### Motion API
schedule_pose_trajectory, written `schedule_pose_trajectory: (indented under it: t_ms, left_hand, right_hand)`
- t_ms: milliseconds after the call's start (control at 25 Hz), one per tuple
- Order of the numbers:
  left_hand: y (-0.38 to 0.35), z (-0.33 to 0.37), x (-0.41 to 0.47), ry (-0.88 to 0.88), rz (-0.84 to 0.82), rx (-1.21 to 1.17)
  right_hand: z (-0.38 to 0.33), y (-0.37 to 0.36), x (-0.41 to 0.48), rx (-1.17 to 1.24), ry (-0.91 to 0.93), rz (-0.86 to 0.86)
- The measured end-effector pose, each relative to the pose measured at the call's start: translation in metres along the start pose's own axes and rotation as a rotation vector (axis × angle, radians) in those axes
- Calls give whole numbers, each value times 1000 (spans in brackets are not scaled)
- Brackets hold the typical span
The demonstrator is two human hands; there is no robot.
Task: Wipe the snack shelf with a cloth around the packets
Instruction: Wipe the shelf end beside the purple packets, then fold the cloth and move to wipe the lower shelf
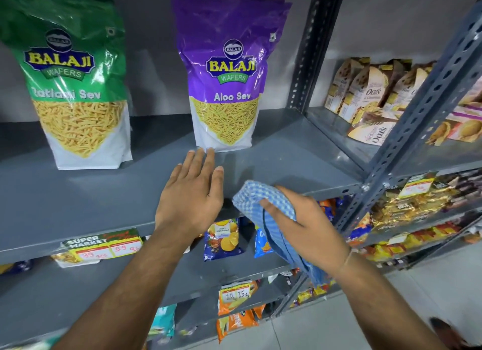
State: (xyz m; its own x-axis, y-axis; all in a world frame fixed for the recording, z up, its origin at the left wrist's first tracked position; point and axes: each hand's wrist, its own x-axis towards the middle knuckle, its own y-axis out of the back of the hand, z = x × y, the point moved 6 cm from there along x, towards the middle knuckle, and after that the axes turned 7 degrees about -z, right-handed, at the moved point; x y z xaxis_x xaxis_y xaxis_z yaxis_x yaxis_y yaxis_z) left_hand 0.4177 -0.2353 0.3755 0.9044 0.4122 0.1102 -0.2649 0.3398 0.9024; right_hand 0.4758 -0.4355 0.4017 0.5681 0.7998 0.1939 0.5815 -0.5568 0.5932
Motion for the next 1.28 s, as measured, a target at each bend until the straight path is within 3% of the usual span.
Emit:
schedule_pose_trajectory:
  t_ms: [200, 360, 440, 520, 600, 720, 840, 920, 1000, 1040, 1280]
  left_hand:
    - [38, 6, -51, -304, 307, -172]
    - [12, -57, -144, -341, 367, 13]
    - [-12, -112, -186, -272, 294, 118]
    - [-32, -180, -209, -144, 201, 158]
    - [-46, -258, -225, 16, 116, 137]
    - [-63, -387, -243, 274, 46, 95]
    - [-79, -482, -245, 368, -60, 59]
    - [-88, -515, -245, 373, -118, 47]
    - [-97, -532, -250, 387, -171, 13]
    - [-102, -538, -253, 382, -195, -2]
    - [-124, -539, -252, 396, -284, -14]
  right_hand:
    - [0, -65, -1, 440, -105, -232]
    - [71, -186, -28, 978, -639, -424]
    - [87, -245, -48, 1022, -880, -475]
    - [87, -289, -53, 907, -927, -485]
    - [72, -324, -38, 708, -852, -366]
    - [38, -387, 15, 326, -604, -195]
    - [27, -471, 70, -73, -360, -155]
    - [40, -537, 88, -296, -144, -261]
    - [54, -594, 79, -559, -169, -482]
    - [57, -610, 73, -662, -201, -488]
    - [57, -612, 68, -722, -312, -528]
